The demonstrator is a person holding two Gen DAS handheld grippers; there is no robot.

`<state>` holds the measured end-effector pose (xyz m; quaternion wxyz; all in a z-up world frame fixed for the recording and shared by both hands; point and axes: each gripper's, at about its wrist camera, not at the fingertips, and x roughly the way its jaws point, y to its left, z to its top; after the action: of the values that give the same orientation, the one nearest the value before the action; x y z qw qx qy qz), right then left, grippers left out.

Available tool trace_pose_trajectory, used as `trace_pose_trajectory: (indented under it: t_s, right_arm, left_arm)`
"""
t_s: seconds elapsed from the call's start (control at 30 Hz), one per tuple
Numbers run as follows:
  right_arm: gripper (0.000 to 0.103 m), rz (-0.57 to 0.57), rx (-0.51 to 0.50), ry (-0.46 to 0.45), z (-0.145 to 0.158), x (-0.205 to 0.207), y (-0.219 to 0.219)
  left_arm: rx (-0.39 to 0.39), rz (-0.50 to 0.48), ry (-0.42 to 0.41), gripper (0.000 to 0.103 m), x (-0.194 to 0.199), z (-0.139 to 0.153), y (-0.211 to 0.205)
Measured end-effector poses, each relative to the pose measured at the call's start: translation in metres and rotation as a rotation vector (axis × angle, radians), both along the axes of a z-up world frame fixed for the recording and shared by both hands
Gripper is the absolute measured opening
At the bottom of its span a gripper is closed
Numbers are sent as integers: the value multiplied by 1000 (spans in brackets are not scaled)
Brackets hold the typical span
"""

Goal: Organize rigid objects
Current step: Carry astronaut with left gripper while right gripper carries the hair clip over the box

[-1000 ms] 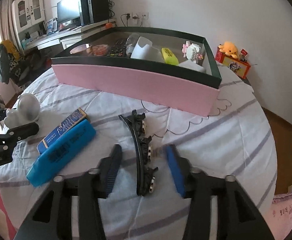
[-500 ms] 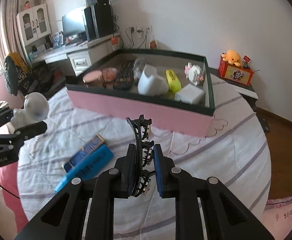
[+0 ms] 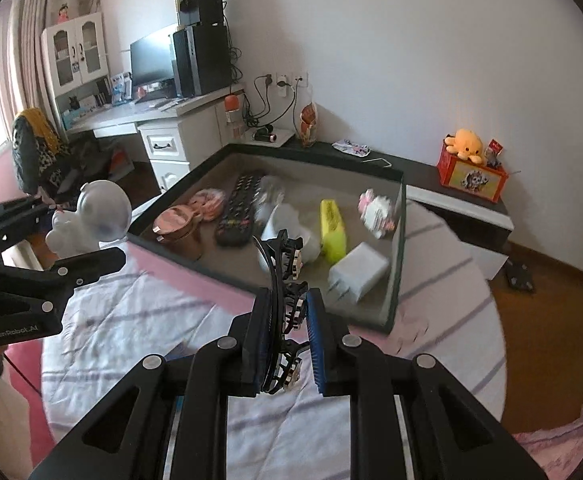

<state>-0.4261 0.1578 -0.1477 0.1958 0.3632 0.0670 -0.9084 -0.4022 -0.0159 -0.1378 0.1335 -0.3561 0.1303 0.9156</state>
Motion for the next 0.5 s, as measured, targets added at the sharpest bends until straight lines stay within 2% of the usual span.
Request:
trace_pose_trajectory:
  t_s: [0.13,0.5]
  right_arm:
    - [18,1,38,-12,3,-36,-2]
    - [18,31,76,-108,-19,-133,-15]
  left_arm:
    - [13,-46,-39,56,-37,3,6]
    - [-85,-91,-126,57,-139,-15,33]
